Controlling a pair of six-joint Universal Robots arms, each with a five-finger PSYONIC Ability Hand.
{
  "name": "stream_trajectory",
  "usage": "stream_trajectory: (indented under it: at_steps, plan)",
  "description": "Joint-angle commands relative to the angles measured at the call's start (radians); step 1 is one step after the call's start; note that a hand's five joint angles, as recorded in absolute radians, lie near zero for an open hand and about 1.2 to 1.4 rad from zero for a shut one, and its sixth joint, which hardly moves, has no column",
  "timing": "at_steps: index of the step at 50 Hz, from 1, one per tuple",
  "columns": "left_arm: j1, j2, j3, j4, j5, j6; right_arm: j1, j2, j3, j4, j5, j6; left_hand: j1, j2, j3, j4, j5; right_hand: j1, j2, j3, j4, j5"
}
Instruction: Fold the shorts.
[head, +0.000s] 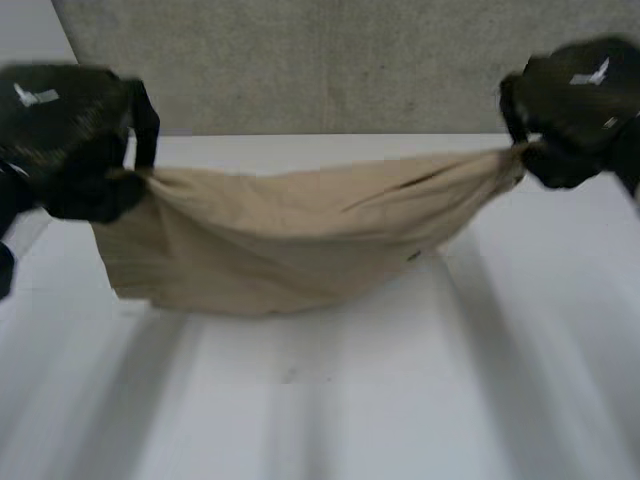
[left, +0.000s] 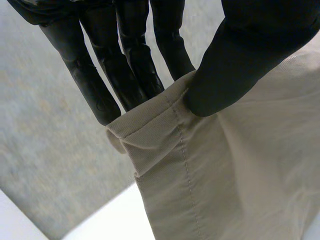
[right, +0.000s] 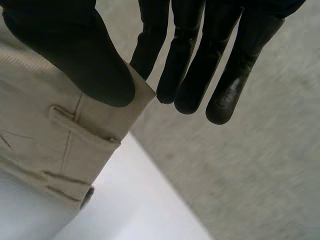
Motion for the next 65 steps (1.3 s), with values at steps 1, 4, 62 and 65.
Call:
stream_trajectory:
  at_steps: [1,4,62,65]
  plan:
    - [0.0,0.075,0.076,-0.059,0.008,-0.003,0.0,-0.108,-0.022,0.042,-0.003,-0.001,0.279,0.2,0.21,0.198,0.252,0.429,0.221,0.215,0.208,0.213]
    - [-0.002,0.117,0.071,-0.075,0.008,-0.003,0.0,-0.145,-0.017,0.068,-0.003,-0.001,0.279,0.2,0.21,0.198,0.252,0.429,0.221,0.215,0.208,0.213]
    - [-0.04,-1.044,0.421,0.259,0.024,0.178,-0.011,0.607,0.092,-0.202,0.209,-0.076,-0.498,-0.577,-0.568,-0.58,-0.525,0.047,-0.162,-0.168,-0.175,-0.17]
    - [-0.049,-1.037,0.406,0.296,-0.021,0.21,-0.015,0.594,0.098,-0.24,0.217,-0.059,-0.841,-0.92,-0.911,-0.923,-0.868,-0.669,-0.877,-0.883,-0.89,-0.885]
